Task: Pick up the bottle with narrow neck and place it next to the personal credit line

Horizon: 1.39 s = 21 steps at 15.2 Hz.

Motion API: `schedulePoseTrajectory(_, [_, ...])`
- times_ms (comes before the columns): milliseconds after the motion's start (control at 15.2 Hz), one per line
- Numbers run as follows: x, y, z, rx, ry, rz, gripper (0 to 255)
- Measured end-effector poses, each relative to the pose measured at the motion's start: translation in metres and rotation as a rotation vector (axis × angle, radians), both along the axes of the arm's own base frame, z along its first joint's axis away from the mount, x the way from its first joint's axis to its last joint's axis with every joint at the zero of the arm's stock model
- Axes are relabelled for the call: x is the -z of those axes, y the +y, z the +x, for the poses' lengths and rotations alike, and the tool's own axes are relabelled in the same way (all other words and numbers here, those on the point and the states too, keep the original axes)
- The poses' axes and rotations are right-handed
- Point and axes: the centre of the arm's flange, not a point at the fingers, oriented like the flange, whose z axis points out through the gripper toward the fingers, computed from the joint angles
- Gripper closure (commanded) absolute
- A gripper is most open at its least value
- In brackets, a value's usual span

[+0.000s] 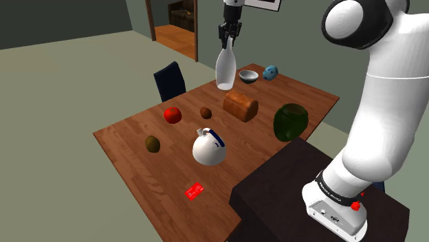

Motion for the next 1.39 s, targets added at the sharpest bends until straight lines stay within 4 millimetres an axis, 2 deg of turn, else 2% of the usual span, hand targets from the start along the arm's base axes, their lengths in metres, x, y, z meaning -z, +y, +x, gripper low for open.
schedulePoseTrajectory(462, [0.000,0.079,-0.047,-0.001,0.000,0.000,255])
schedulePoseTrajectory(726, [-0.002,0.117,-0.077,-0.001,0.000,0.000,255])
schedulePoseTrajectory(1386, [-0.001,0.234,-0.146,-0.002,0.000,0.000,255])
